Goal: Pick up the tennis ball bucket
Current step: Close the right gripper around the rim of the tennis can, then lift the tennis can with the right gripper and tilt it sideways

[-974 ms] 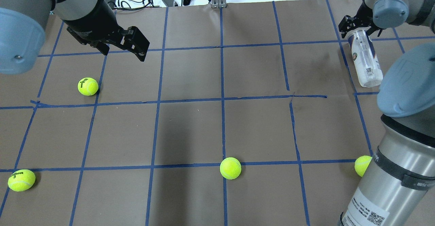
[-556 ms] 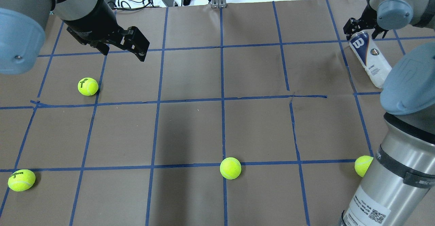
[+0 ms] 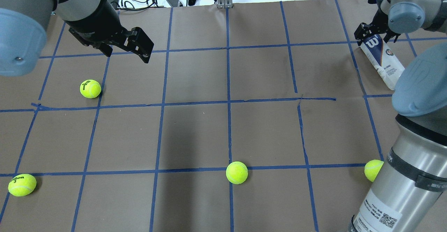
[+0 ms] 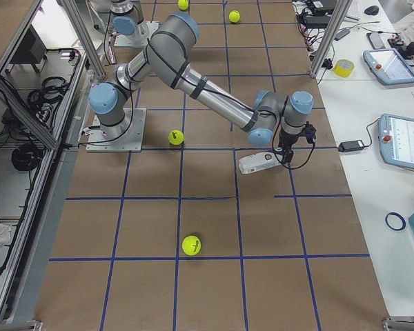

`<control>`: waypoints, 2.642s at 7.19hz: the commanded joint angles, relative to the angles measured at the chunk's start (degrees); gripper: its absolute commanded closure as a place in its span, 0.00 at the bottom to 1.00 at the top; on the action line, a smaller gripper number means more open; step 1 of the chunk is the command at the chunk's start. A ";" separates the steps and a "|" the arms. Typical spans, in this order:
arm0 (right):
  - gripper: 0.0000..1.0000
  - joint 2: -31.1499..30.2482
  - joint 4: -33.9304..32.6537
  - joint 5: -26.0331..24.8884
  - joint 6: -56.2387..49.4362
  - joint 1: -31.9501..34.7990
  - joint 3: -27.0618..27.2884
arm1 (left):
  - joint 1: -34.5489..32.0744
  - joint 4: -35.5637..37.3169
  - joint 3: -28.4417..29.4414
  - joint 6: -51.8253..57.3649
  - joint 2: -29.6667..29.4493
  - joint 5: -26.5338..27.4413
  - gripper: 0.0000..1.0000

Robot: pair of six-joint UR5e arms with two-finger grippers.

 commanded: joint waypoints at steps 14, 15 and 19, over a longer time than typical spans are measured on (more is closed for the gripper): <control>0.39 0.63 0.81 2.64 -21.85 -1.16 0.35 | 0.03 0.02 0.00 0.09 0.00 0.00 0.00; 0.39 0.62 0.91 2.73 -19.57 -1.16 0.26 | 0.03 0.03 -0.09 0.00 0.00 0.00 0.00; 0.41 -4.54 0.91 6.93 -20.75 3.39 2.62 | 0.03 0.03 0.00 0.00 0.00 0.00 0.00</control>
